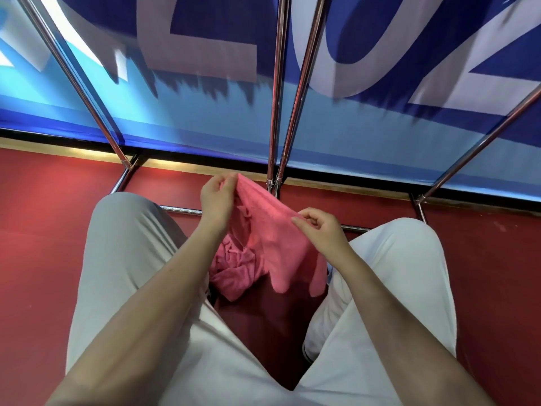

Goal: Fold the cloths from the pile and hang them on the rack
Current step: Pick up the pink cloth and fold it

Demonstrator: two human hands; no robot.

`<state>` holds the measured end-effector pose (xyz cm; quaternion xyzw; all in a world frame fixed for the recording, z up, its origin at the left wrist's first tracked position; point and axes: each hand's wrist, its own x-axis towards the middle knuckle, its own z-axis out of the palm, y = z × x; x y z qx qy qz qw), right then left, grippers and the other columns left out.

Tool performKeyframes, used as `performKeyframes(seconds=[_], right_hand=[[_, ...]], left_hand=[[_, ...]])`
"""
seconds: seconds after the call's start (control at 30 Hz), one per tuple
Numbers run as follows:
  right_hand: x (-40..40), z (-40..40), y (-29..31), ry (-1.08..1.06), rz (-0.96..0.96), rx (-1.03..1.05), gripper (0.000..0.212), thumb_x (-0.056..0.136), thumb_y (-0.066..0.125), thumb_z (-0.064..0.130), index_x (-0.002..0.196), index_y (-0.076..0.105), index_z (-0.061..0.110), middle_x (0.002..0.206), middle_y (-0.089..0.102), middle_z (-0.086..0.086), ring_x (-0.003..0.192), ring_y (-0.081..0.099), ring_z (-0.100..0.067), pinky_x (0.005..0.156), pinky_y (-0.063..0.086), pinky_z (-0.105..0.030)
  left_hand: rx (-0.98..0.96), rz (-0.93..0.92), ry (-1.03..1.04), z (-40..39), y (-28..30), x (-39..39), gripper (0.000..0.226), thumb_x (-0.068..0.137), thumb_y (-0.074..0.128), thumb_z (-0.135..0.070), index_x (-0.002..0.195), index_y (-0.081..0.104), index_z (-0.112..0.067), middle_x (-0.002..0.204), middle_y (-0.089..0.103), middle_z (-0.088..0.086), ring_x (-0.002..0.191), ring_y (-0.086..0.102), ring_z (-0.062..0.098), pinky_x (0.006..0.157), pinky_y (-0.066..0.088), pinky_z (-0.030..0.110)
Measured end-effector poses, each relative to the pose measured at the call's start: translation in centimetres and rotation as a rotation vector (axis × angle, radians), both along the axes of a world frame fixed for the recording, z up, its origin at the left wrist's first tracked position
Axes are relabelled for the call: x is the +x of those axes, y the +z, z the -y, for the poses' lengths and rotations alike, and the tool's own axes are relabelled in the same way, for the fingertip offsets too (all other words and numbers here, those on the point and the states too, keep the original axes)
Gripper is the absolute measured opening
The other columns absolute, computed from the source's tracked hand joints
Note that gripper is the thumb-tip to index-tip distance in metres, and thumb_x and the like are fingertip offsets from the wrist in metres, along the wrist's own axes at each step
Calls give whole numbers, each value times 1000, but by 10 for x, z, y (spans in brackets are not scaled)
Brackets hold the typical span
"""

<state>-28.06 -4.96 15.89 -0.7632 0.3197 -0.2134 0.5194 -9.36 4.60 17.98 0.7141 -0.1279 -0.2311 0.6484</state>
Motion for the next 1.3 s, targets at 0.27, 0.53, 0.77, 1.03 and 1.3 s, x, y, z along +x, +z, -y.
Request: performKeyframes(seconds=[0.27, 0.53, 0.77, 1.03, 1.3], right_hand=[[-9, 6, -11, -50, -53, 295, 15, 92, 62, 24, 81, 73, 22, 78, 68, 12, 81, 60, -3, 79, 45, -22], [-11, 9, -17, -153, -68, 276, 11, 87, 69, 20, 86, 73, 10, 80, 66, -3, 78, 59, -12, 76, 46, -28], [-12, 11, -10, -182, 6, 393, 12, 85, 70, 20, 85, 72, 8, 81, 67, -2, 81, 60, -14, 80, 47, -28], [-9, 4, -18, -70, -138, 67, 14, 89, 64, 13, 76, 63, 19, 58, 38, 5, 54, 36, -4, 55, 33, -16], [-6, 0, -19, -80, -101, -38, 9, 87, 65, 18, 79, 66, 21, 73, 58, -16, 65, 47, -8, 65, 40, -23]], left_hand=[[-15, -21, 39, -6, 6, 13, 22, 96, 54, -23, 78, 65, -18, 71, 58, 2, 66, 54, 19, 59, 46, 30], [-135, -134, 104, -7, 1, 21, 21, 95, 55, -16, 76, 65, -16, 67, 55, 0, 62, 50, 12, 63, 43, 26], [-43, -72, 203, -8, -11, 32, 29, 96, 51, -18, 70, 63, -21, 65, 54, -4, 63, 50, 11, 61, 42, 27], [228, -185, -40, -9, -41, 30, 19, 94, 56, -18, 91, 67, -2, 56, 58, 12, 45, 57, 24, 48, 48, 29], [231, 28, -368, 5, -36, -28, 18, 93, 62, -14, 108, 70, -9, 87, 67, -1, 48, 51, -7, 50, 42, 8]])
